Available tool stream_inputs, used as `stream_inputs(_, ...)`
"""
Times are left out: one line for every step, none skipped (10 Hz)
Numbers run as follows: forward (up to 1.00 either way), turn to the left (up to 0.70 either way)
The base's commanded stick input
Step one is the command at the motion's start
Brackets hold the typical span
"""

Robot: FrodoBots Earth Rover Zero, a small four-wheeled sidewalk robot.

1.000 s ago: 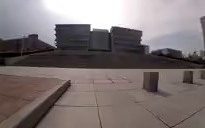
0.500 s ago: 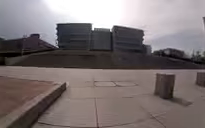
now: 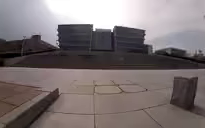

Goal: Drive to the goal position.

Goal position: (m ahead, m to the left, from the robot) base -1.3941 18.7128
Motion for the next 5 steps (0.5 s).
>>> stream_inputs(1.0,0.0)
stream_inputs(1.0,0.0)
stream_inputs(1.0,0.0)
stream_inputs(1.0,0.0)
stream_inputs(1.0,0.0)
